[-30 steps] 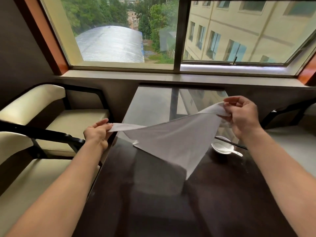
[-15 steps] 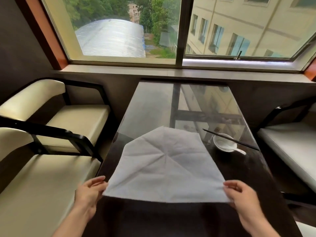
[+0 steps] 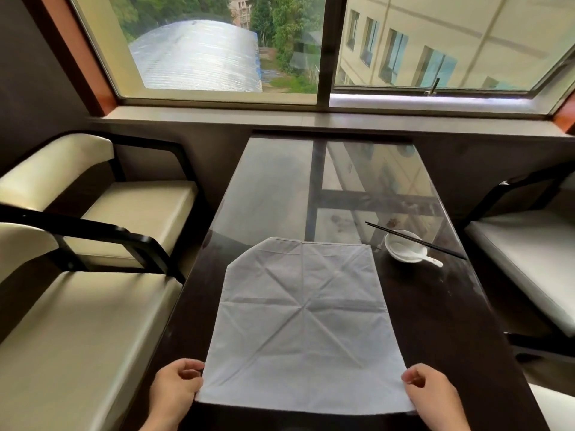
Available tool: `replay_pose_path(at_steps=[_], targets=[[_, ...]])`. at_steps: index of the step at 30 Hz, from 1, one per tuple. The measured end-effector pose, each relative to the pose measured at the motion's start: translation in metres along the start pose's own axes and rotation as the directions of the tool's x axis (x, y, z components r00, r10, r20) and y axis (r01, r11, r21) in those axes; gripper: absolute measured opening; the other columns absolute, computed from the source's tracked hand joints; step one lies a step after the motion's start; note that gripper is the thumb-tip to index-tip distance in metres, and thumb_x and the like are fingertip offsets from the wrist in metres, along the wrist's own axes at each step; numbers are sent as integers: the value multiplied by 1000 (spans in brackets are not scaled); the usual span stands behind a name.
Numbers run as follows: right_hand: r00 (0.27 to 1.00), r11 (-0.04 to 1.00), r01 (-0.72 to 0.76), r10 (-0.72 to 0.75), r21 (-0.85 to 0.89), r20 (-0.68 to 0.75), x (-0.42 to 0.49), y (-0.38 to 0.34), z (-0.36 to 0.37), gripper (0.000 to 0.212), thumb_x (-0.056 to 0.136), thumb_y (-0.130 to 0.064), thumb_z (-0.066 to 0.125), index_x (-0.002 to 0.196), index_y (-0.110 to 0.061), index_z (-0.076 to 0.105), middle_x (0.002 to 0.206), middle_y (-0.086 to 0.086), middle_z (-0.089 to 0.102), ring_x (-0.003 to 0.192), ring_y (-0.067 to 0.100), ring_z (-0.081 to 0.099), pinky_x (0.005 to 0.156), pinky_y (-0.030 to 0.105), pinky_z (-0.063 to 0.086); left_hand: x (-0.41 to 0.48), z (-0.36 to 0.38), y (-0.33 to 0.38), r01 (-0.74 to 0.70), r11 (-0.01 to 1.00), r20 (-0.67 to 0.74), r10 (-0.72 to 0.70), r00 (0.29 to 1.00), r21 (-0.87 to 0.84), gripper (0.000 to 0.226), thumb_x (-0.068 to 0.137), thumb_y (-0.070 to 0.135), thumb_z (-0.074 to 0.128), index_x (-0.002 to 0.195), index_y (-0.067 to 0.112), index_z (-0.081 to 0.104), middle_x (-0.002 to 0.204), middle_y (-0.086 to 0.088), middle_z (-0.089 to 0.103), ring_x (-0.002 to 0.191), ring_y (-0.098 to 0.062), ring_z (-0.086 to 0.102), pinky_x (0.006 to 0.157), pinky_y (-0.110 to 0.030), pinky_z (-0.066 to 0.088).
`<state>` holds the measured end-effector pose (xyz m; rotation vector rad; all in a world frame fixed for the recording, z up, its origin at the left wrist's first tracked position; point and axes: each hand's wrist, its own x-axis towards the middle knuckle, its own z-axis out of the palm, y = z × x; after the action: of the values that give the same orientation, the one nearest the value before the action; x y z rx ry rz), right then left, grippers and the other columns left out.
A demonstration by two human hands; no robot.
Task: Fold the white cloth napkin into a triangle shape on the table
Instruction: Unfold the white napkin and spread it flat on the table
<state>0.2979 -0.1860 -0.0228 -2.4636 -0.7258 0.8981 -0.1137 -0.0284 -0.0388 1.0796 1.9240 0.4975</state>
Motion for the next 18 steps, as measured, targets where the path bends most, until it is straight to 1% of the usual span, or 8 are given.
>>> replay_pose_path(at_steps=[3, 6, 7, 10, 12, 14, 16, 18], targets=[[998, 988, 30, -21, -151, 55, -2, 2, 0, 20, 81, -8, 61, 73, -26, 69, 80, -6, 69, 77, 9, 62, 67, 24, 43, -8, 4, -3, -44, 987, 1, 44, 999, 157, 22, 70, 6, 84, 71, 25, 74, 72, 2, 72, 74, -15, 66, 67, -31, 47], [996, 961, 47, -23, -272, 91, -3, 3, 1, 18, 82, -13, 59, 76, -29, 65, 81, -8, 66, 77, 5, 60, 66, 19, 43, -11, 5, -3, -76, 964, 12, 76, 997, 255, 22, 76, 7, 77, 74, 28, 72, 74, 5, 70, 75, -11, 64, 66, -27, 45], [995, 949, 51, -23, -311, 93, -3, 4, 1, 18, 83, -15, 58, 76, -31, 64, 83, -8, 64, 77, 4, 60, 68, 20, 44, -11, 6, -2, -88, 955, 13, 88, 996, 282, 23, 78, 6, 75, 75, 29, 72, 76, 6, 69, 75, -10, 63, 65, -26, 44], [995, 907, 92, -71, -412, 66, 1, 0, 2, 16, 84, -25, 56, 76, -37, 60, 88, -8, 54, 77, 6, 58, 74, 27, 50, -7, 9, 5, -190, 909, 34, 191, 981, 371, 26, 78, 8, 68, 77, 34, 68, 82, 7, 64, 75, -7, 59, 65, -27, 45], [992, 896, 124, -114, -427, 47, 9, -8, 0, 9, 86, -31, 56, 81, -36, 61, 90, -8, 50, 77, 10, 58, 72, 31, 52, 2, 12, 14, -234, 892, 51, 233, 971, 387, 22, 80, 12, 65, 87, 32, 70, 85, 8, 62, 76, -7, 58, 63, -27, 43], [980, 885, 197, -192, -423, 54, 25, -24, -3, 8, 89, -31, 57, 91, -35, 64, 92, -10, 51, 78, 10, 59, 69, 31, 51, 17, 18, 31, -262, 888, 62, 258, 964, 377, 20, 83, 18, 66, 100, 28, 71, 89, 8, 61, 78, -8, 59, 62, -28, 43], [959, 890, 279, -277, -361, 57, 51, -47, -3, 14, 92, -28, 59, 103, -28, 68, 97, -10, 56, 85, 13, 62, 70, 30, 49, 38, 27, 52, -284, 890, 55, 283, 957, 357, 28, 84, 20, 67, 112, 23, 68, 99, 2, 63, 87, -15, 60, 69, -31, 44], [939, 895, 339, -339, -291, 50, 80, -76, 0, 21, 93, -23, 60, 112, -20, 69, 108, -4, 62, 96, 17, 64, 79, 33, 51, 63, 38, 78, -276, 902, 32, 282, 959, 332, 40, 85, 22, 65, 125, 18, 62, 113, -6, 65, 101, -22, 61, 79, -34, 45]])
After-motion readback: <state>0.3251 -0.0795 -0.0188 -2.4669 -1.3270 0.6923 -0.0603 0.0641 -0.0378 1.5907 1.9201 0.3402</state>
